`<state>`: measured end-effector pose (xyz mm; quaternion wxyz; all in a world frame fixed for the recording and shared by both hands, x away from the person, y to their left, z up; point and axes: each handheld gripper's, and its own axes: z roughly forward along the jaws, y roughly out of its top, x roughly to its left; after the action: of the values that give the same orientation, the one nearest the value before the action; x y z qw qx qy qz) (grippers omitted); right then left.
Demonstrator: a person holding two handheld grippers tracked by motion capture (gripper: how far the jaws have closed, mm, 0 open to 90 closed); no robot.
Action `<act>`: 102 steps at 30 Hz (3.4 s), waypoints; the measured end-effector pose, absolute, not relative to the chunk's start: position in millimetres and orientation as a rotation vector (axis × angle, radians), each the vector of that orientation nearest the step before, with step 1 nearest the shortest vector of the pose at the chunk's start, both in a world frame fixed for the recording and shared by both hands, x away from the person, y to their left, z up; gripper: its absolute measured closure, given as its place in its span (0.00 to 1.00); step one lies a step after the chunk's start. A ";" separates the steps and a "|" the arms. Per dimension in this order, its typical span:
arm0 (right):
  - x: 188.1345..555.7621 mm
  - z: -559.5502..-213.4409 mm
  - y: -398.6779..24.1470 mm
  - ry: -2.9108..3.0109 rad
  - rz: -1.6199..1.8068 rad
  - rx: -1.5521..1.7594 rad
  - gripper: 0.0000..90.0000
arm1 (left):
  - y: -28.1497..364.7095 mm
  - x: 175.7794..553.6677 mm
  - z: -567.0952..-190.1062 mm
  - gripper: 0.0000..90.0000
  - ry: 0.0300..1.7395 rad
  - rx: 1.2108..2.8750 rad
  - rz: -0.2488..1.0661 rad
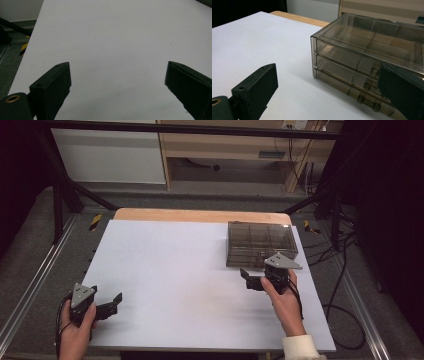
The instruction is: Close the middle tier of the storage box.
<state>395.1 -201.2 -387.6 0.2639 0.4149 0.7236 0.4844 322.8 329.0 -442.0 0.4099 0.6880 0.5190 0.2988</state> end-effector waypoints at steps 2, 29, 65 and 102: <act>394.7 -386.4 -203.0 1.951 1.316 1.124 0.04 | 328.9 322.8 -441.9 0.07 1.306 1.733 0.753; 388.4 -378.7 -217.6 1.910 1.332 1.128 0.04 | 329.6 322.5 -441.4 0.07 1.305 1.727 0.753; 374.9 -376.1 -246.2 1.860 1.342 1.174 0.03 | 331.0 322.0 -440.4 0.07 1.307 1.721 0.755; 348.1 -398.8 -274.8 1.886 1.283 1.236 0.05 | 331.0 321.0 -438.3 0.07 1.295 1.702 0.761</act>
<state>348.1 -274.8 -398.8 0.2702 0.4585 0.7000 0.4762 321.0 331.0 -438.3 0.4220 0.6798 0.5171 0.3039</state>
